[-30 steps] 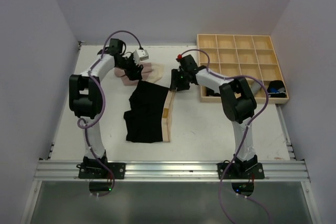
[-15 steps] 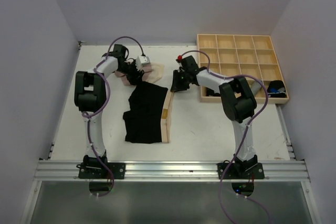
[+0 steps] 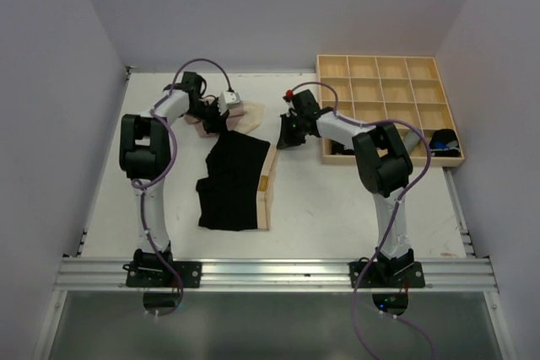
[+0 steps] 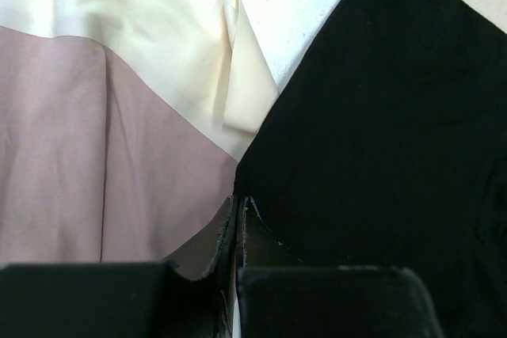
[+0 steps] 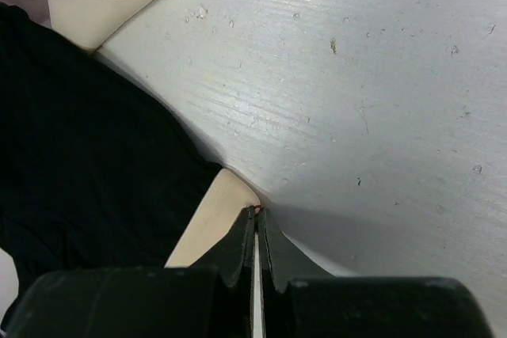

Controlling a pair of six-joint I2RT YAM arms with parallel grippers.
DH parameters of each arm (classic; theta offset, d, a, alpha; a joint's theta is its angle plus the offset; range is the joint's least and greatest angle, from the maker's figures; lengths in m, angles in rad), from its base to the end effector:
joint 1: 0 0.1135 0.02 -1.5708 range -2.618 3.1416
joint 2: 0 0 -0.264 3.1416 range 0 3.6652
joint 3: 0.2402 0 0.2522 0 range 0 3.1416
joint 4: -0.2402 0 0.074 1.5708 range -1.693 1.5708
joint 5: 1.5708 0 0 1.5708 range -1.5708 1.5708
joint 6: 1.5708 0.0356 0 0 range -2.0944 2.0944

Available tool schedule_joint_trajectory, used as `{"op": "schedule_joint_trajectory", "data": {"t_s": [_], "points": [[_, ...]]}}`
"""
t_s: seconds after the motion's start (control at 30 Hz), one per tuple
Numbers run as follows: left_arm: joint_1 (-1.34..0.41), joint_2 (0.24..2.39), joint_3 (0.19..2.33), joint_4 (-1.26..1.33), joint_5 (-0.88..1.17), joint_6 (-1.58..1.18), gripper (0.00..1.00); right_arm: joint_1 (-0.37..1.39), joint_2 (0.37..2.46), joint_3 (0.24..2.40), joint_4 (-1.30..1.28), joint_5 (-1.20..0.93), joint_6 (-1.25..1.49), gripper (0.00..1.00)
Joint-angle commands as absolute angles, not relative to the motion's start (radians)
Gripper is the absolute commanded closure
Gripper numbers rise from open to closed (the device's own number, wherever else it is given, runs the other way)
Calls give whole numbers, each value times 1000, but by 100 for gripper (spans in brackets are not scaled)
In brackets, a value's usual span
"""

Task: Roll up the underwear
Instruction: Fold the underwear

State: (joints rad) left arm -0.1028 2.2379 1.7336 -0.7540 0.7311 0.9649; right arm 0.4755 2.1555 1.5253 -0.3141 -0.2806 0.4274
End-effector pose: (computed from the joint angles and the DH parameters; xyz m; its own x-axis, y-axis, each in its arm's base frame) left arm 0.4528 -0.0706 0.1594 -0.3084 0.6470 -0.6973 0.9378 0.3294 -0.1091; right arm 0.4066 0.2205 0.1501 -0.8976 -0.0142 -0.4406 -0.2331 0.8635 0.4472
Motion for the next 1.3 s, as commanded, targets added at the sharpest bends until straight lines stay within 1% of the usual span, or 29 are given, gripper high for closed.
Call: {"op": "schedule_joint_trajectory", "data": {"t_s": [0.0,0.23,0.37,0.53,0.77,0.97,1.27], "points": [[-80,2151,1769,-753,785,977,100,462,2105,1531,-305,-296,399,100],[-66,2066,1759,-722,782,973,100,459,2043,1565,-301,-313,367,100],[-66,2019,1741,-794,788,1038,100,457,1981,1539,-284,-342,344,100],[-64,1879,1576,-810,775,1144,100,460,1899,1468,-233,-411,334,100],[-54,1666,1366,-845,776,1247,100,512,1818,1407,-258,-472,305,100],[-52,1563,1246,-948,772,1344,100,569,1778,1347,-285,-448,275,100],[-51,1433,1083,-1040,784,1439,100,604,1688,1266,-310,-449,239,100]]}}
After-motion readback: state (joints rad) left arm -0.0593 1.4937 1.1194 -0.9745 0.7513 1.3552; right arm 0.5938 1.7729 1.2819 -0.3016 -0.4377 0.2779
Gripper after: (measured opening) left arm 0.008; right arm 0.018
